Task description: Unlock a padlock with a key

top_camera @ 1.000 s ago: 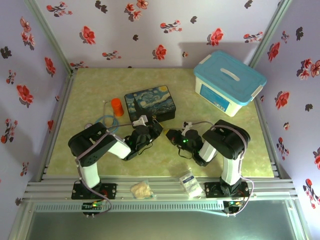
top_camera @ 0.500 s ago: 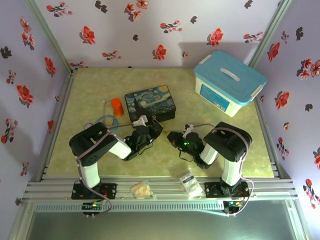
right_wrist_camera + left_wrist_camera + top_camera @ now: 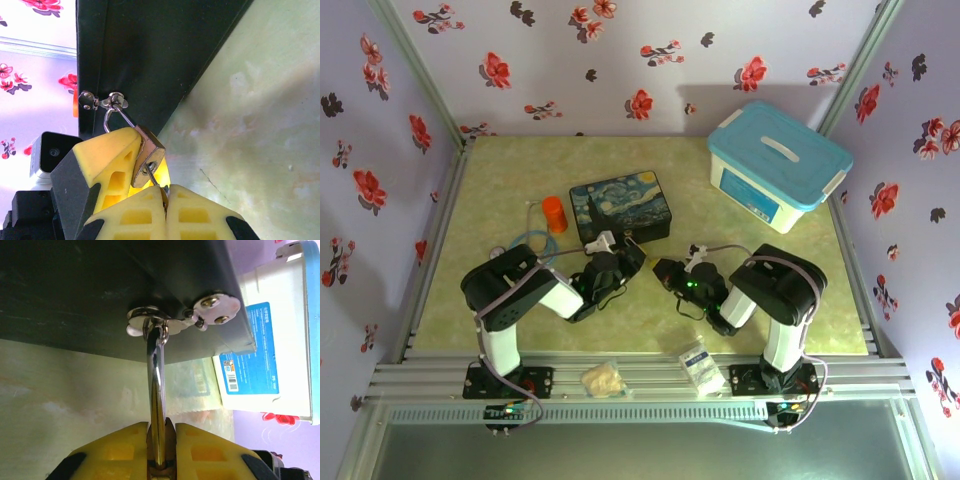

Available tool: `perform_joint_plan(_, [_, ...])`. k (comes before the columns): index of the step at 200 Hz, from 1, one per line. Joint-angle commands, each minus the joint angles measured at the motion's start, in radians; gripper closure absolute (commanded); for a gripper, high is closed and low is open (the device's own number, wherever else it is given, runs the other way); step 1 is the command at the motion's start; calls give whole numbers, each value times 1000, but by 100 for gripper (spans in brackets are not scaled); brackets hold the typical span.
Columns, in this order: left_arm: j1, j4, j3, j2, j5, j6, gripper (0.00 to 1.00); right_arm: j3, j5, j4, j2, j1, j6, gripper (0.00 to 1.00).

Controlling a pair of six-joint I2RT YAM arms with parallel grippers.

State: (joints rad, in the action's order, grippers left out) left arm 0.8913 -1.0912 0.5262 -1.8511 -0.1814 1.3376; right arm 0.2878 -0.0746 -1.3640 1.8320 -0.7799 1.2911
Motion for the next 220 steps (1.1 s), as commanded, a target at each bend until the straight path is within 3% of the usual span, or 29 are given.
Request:
perform_joint_plan(1, [8,-83,14,3,-3,3,92,28,2,-22,15,-8,-4,100])
perform_joint_plan(220, [16,-94,31,16,33,4,99,75,-88,-23,73,4,-29,100])
